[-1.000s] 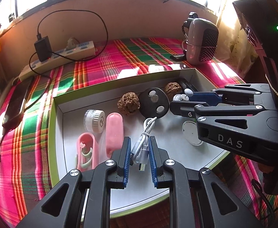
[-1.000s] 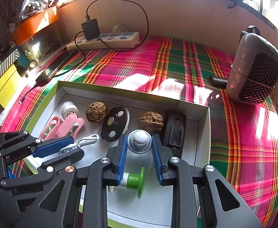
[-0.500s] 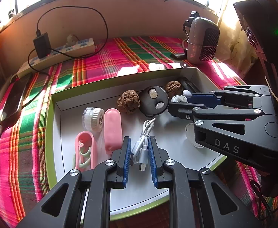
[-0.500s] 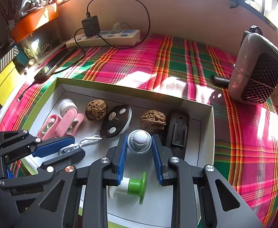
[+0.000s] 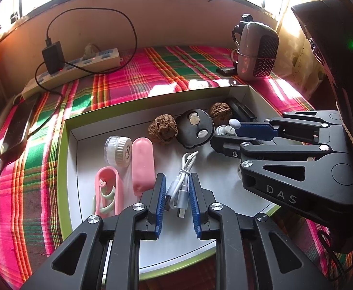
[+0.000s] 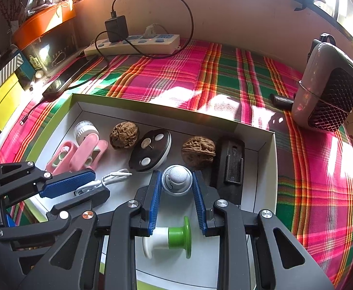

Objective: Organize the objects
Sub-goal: 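Open the right gripper to release the white knob while the left gripper releases the white cable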

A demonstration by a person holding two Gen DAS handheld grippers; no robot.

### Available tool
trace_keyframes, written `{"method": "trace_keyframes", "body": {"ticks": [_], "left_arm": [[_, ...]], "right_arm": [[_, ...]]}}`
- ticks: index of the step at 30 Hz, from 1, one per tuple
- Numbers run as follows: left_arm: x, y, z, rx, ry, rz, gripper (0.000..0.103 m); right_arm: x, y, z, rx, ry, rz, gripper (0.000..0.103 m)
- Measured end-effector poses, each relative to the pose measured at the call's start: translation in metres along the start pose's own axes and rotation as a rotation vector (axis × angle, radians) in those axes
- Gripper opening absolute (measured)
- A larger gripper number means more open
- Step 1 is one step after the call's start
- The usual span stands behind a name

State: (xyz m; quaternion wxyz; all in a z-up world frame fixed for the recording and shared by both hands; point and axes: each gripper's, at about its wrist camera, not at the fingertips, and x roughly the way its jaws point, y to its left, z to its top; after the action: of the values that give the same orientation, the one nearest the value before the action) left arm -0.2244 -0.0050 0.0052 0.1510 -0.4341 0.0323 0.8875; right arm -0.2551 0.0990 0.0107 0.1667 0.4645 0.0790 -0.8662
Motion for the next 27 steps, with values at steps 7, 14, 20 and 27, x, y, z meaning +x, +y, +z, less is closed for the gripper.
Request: {"method": "trace_keyframes", "body": {"ticks": [7,14,20,27], "left_arm": [[0.0,-0.002,-0.001,-0.003,0.0,-0.011,0.024],[-0.002,0.0,-0.002,-0.013,-0.003,-0.002,0.025],[-0.008,0.002,-0.004,-0.02,-0.012,0.001,0.025],[-0.021,0.004,-0.006,-0.029,-0.046,0.019,0.025]], "right_arm": [[0.001,-0.001,-0.002,0.008,0.003,-0.01,0.028],[-0.004,-0.001,-0.002,0.016,-0.01,-0.018,0.038],[-0.011,0.001,-0.003,0.02,-0.022,-0.022,0.04],[-0.022,0.003,-0.007,0.034,-0.047,-0.021,0.041]]}}
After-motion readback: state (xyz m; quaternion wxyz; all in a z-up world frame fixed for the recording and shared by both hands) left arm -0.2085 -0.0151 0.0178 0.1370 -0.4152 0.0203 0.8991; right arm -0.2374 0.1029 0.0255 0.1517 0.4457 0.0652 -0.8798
